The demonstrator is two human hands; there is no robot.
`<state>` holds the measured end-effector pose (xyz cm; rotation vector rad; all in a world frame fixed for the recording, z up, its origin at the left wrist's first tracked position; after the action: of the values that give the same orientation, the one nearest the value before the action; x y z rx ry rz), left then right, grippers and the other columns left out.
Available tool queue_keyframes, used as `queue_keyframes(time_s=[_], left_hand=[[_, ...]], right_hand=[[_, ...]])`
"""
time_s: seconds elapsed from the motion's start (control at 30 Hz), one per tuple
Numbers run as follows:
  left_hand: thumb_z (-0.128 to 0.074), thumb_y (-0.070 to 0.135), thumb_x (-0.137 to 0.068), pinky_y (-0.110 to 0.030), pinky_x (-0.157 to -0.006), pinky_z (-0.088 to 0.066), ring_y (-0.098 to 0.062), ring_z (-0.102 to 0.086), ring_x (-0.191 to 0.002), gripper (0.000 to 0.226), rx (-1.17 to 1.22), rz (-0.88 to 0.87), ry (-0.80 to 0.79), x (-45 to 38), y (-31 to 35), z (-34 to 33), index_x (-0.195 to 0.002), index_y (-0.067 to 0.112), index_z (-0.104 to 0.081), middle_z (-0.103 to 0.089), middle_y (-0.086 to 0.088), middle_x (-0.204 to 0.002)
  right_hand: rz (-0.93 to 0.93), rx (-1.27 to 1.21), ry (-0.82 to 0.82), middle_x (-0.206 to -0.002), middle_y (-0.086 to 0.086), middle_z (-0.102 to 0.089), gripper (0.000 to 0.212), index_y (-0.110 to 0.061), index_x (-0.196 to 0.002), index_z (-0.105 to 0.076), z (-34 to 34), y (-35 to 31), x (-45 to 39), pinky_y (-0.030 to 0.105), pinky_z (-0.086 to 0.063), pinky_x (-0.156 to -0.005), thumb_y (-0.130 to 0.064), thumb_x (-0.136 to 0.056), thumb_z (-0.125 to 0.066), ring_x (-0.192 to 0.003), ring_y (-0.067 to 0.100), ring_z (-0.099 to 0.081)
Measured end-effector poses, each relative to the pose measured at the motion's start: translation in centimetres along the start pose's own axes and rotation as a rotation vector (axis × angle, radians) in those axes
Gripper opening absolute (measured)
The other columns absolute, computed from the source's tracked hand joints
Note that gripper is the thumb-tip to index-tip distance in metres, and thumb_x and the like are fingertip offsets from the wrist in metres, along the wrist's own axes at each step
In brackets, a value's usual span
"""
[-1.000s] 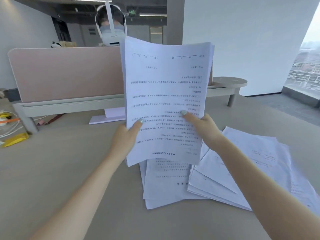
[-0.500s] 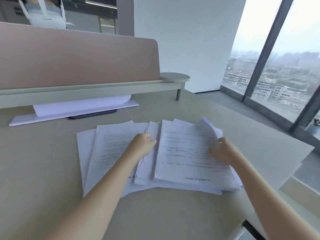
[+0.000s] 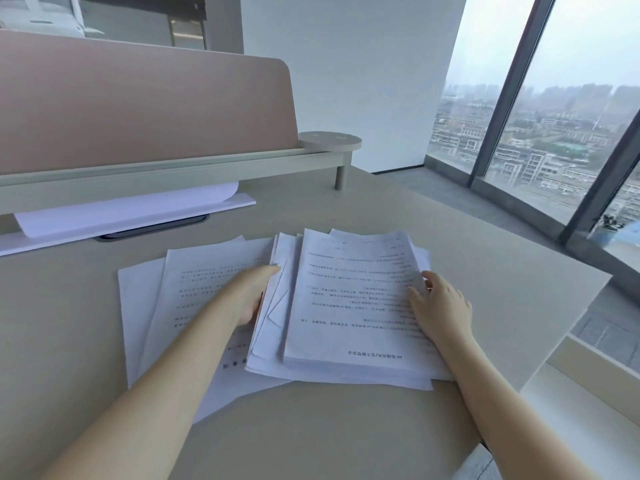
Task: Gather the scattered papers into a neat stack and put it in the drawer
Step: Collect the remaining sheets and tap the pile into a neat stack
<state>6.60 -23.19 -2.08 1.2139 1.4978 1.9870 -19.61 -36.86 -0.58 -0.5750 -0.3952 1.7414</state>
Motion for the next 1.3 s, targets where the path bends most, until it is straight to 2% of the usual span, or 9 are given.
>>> queue_keyframes(time_s=[0.07,0.2,0.33,0.57,0.8,0.9,1.07,1.2,1.3], left_hand=[[-0.052,0.044,-0.087,-0.038,-0.108,-0.035,-0.028,-0.049,-0.126,0.061,-0.132,-0.031,0.001,0.0,0.4,-0.5,-0.136,0.010,-0.047,-0.049,-0.010,-0.141],[-0.050,0.041,-0.091,-0.034,-0.103,-0.034,-0.027,-0.042,-0.132,0.059,-0.310,-0.129,0.051,1.1,1.3,-2.2,-0.139,0.009,-0.039,-0.043,-0.007,-0.145],[-0.061,0.013,-0.086,-0.025,-0.084,-0.034,-0.026,-0.049,-0.122,0.053,-0.290,-0.177,0.065,1.5,1.2,-2.3,-0.134,0.005,-0.041,-0.048,0.004,-0.121],[-0.055,-0.007,-0.083,-0.028,-0.068,-0.050,-0.024,-0.062,-0.086,0.038,-0.006,-0.402,0.083,4.0,2.9,-0.8,-0.112,0.018,-0.056,-0.066,-0.008,-0.105],[-0.060,0.009,-0.085,-0.020,-0.043,-0.053,-0.013,-0.069,-0.053,0.024,0.279,-0.337,0.169,6.3,2.7,11.0,-0.109,0.009,-0.063,-0.073,0.002,-0.064],[-0.049,0.012,-0.091,-0.019,-0.042,-0.053,-0.011,-0.068,-0.049,0.018,0.345,-0.289,0.163,7.1,0.2,14.6,-0.105,0.012,-0.062,-0.073,0.003,-0.058],[-0.048,0.014,-0.092,-0.021,-0.058,-0.059,-0.011,-0.073,-0.066,0.024,0.431,-0.240,0.162,7.9,-3.7,17.9,-0.096,0.014,-0.071,-0.076,-0.002,-0.079],[-0.057,0.023,-0.086,-0.039,-0.099,-0.047,-0.024,-0.065,-0.108,0.035,0.465,-0.248,0.150,8.3,-4.4,18.5,-0.120,0.017,-0.065,-0.068,-0.007,-0.119],[-0.054,0.017,-0.090,-0.033,-0.079,-0.051,-0.015,-0.073,-0.073,0.019,0.428,-0.197,0.223,8.0,-4.2,18.6,-0.102,0.016,-0.069,-0.077,-0.001,-0.084]], right_hand=[[0.015,-0.048,0.011,-0.123,0.006,-0.063,0.040,-0.013,-0.130,-0.051,0.2,-0.4,0.3,0.035,-0.039,-0.089,-0.024,-0.092,-0.046,-0.115,0.030,-0.054],[0.098,-0.084,-0.052,-0.074,-0.009,-0.053,0.024,-0.031,-0.085,-0.055,-0.9,-0.9,0.7,0.030,-0.033,-0.061,-0.018,-0.093,-0.036,-0.085,0.028,-0.050],[0.063,-0.415,-0.158,-0.117,-0.013,-0.057,0.042,-0.025,-0.136,-0.048,-1.2,-0.7,0.9,0.027,-0.034,-0.093,-0.021,-0.096,-0.038,-0.117,0.012,-0.050],[0.095,-0.410,-0.268,-0.151,-0.014,-0.035,0.051,-0.033,-0.145,-0.032,-1.6,-1.5,1.3,0.033,-0.019,-0.114,-0.048,-0.096,-0.033,-0.142,0.012,-0.028],[0.248,-0.398,-0.543,-0.157,-0.015,-0.019,0.057,-0.035,-0.149,-0.020,-5.5,-7.9,2.9,0.039,-0.002,-0.121,-0.057,-0.096,-0.018,-0.147,0.011,-0.011],[0.152,-0.492,-0.616,-0.156,-0.016,-0.024,0.077,-0.043,-0.146,-0.024,-8.4,-10.1,2.6,0.046,-0.004,-0.120,-0.081,-0.079,-0.016,-0.148,0.016,-0.011],[0.455,-0.065,-0.527,-0.125,0.003,-0.051,0.031,-0.022,-0.113,-0.056,-10.0,-15.0,4.6,0.037,-0.023,-0.102,-0.033,-0.097,-0.032,-0.122,0.024,-0.042],[0.457,0.207,-0.433,-0.156,-0.009,-0.024,0.051,-0.027,-0.144,-0.031,-10.4,-14.0,4.0,0.048,-0.003,-0.115,-0.041,-0.095,-0.033,-0.146,0.016,-0.012],[0.400,0.255,-0.356,-0.155,-0.009,-0.025,0.052,-0.028,-0.143,-0.031,-9.4,-12.5,2.8,0.056,-0.001,-0.115,-0.044,-0.094,-0.031,-0.145,0.016,-0.014]])
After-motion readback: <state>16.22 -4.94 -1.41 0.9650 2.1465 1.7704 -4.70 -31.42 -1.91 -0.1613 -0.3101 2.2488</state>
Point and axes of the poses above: each hand's wrist, its own x-axis away from the middle knuckle, its own z-axis out of the back of the hand, y = z × x, the point moved 7 cm from there along -x, towards the middle knuckle
